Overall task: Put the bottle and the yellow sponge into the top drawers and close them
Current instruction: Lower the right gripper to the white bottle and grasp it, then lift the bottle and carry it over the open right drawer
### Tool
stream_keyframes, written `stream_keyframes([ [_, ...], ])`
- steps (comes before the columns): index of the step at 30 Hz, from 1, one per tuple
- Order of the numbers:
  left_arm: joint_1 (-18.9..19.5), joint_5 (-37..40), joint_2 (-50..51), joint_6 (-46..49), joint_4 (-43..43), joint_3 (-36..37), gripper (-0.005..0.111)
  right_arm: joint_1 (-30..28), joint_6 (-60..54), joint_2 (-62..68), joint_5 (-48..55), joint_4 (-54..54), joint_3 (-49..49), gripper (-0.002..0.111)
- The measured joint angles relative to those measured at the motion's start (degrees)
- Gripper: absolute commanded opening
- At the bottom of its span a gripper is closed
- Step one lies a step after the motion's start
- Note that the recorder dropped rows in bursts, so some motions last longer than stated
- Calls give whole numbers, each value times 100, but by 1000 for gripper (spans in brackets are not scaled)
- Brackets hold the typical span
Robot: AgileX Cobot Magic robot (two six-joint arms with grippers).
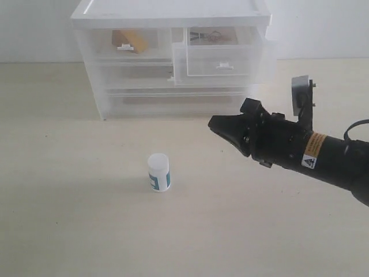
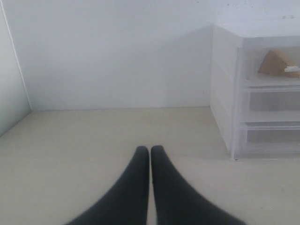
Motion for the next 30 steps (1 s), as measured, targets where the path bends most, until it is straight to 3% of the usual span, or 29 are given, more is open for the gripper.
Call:
stream_keyframes([
  [4, 0, 0, 0, 0, 0, 0, 4, 0, -544, -102, 229, -450, 0, 56],
  [10, 0, 0, 0, 0, 0, 0, 4, 39, -2325, -148, 250, -2002, -149, 85],
  [13, 0, 0, 0, 0, 0, 0, 4, 295, -2752, -148, 820, -2271, -461, 88],
  [21, 0, 0, 0, 0, 0, 0, 4, 1446, -3453, -138, 3652, -2383, -1513, 88],
  [28, 0, 0, 0, 0, 0, 0, 4, 1536, -3548, 353, 3705, -2374, -1864, 87],
  [30, 0, 0, 0, 0, 0, 0, 4, 1536, -3688, 625, 3508, -2359, -1961, 83],
])
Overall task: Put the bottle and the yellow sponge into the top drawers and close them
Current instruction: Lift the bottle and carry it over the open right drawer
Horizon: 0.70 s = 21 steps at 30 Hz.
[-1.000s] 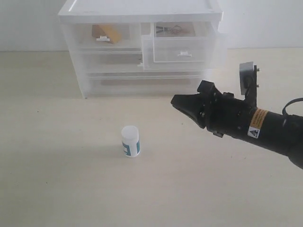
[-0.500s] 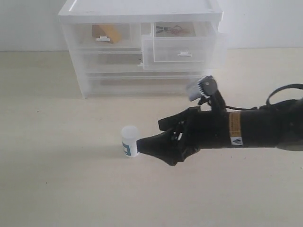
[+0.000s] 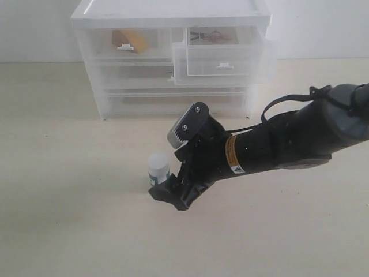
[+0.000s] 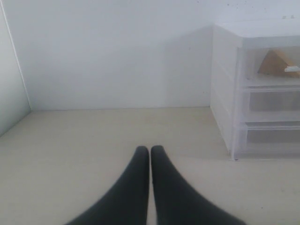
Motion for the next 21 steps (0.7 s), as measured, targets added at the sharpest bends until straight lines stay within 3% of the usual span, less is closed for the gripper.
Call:
stream_keyframes([
  [3, 0, 0, 0, 0, 0, 0, 4, 0, -107, 306, -155, 49, -169, 52],
  [6, 0, 0, 0, 0, 0, 0, 4, 0, -145, 429, -257, 71, -238, -1],
  [13, 0, 0, 0, 0, 0, 0, 4, 12, 725, -507, -193, -1125, -59, 3],
  [17, 0, 0, 0, 0, 0, 0, 4, 12, 2103, -1984, 99, -2754, 11, 3],
  [21, 0, 0, 0, 0, 0, 0, 4, 12, 2622, -3586, 671, -3396, 11, 3],
])
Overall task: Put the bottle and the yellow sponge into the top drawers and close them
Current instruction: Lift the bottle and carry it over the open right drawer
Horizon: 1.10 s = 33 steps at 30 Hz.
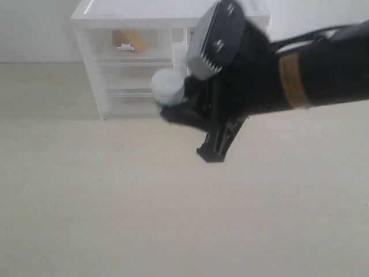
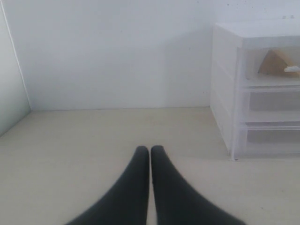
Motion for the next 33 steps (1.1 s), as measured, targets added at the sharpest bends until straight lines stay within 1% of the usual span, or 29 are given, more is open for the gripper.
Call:
stream_keyframes([
  [2, 0, 0, 0, 0, 0, 0, 4, 0, -155, -561, 533, -83, 0, 3],
  [4, 0, 0, 0, 0, 0, 0, 4, 0, -492, -949, 1281, -145, -27, 3],
  [7, 0, 0, 0, 0, 0, 0, 4, 0, -1254, -1031, 2350, -183, -224, 3],
  [10, 0, 0, 0, 0, 0, 0, 4, 0, -1877, -702, 2836, -183, -478, 3],
  [13, 0, 0, 0, 0, 0, 0, 4, 0, -2167, -207, 3121, -183, -766, 3],
  [16, 0, 0, 0, 0, 0, 0, 4, 0, -2559, 315, 3629, -183, -972, 3],
  [19, 0, 0, 0, 0, 0, 0, 4, 72, -3329, 911, 4120, -183, -1055, 3],
  [21, 0, 0, 0, 0, 0, 0, 4, 197, -3493, 1089, 4547, -183, -1158, 3],
  [24, 0, 0, 0, 0, 0, 0, 4, 291, -3638, 1176, 4775, -176, -1250, 4],
  [25, 0, 0, 0, 0, 0, 0, 4, 336, -3710, 1281, 4800, -174, -1330, 7],
  [26, 0, 0, 0, 0, 0, 0, 4, 335, -3737, 1376, 4842, -174, -1372, 14],
  [27, 0, 0, 0, 0, 0, 0, 4, 335, -3752, 1486, 4935, -174, -1429, 24],
  [29, 0, 0, 0, 0, 0, 0, 4, 335, -3762, 1693, 5112, -174, -1523, 49],
  [30, 0, 0, 0, 0, 0, 0, 4, 335, -3748, 1764, 5124, -174, -1579, 59],
  [31, 0, 0, 0, 0, 0, 0, 4, 335, -3715, 1813, 5124, -174, -1630, 65],
  [32, 0, 0, 0, 0, 0, 0, 4, 335, -3671, 1842, 5110, -174, -1689, 68],
  [33, 0, 0, 0, 0, 0, 0, 4, 335, -3610, 1850, 5084, -174, -1728, 67],
])
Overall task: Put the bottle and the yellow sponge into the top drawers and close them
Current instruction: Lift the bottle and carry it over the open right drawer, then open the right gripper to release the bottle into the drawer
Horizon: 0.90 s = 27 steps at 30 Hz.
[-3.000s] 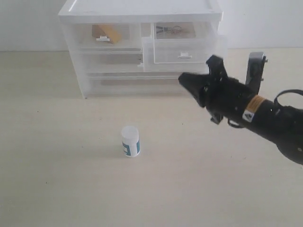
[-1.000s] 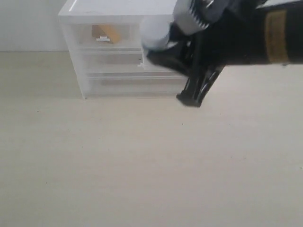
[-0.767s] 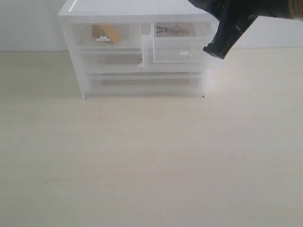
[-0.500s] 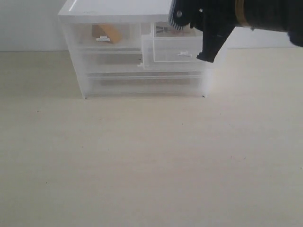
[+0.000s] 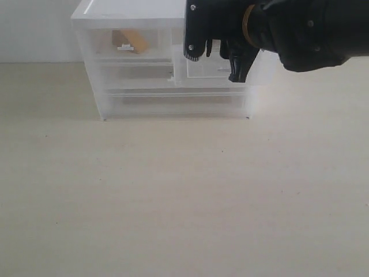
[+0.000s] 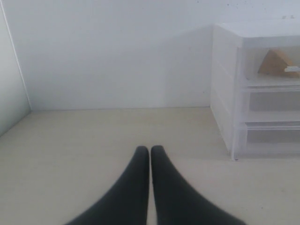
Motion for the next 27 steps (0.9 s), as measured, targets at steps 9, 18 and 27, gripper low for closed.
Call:
stream_keyframes([
  [9, 0, 0, 0, 0, 0, 0, 4, 0, 35, 0, -90, 0, -36, 67],
  [18, 0, 0, 0, 0, 0, 0, 4, 620, -239, -693, 88, 1845, 59, 0],
  [27, 0, 0, 0, 0, 0, 0, 4, 643, -1430, -9, 6, 2889, 332, 0],
])
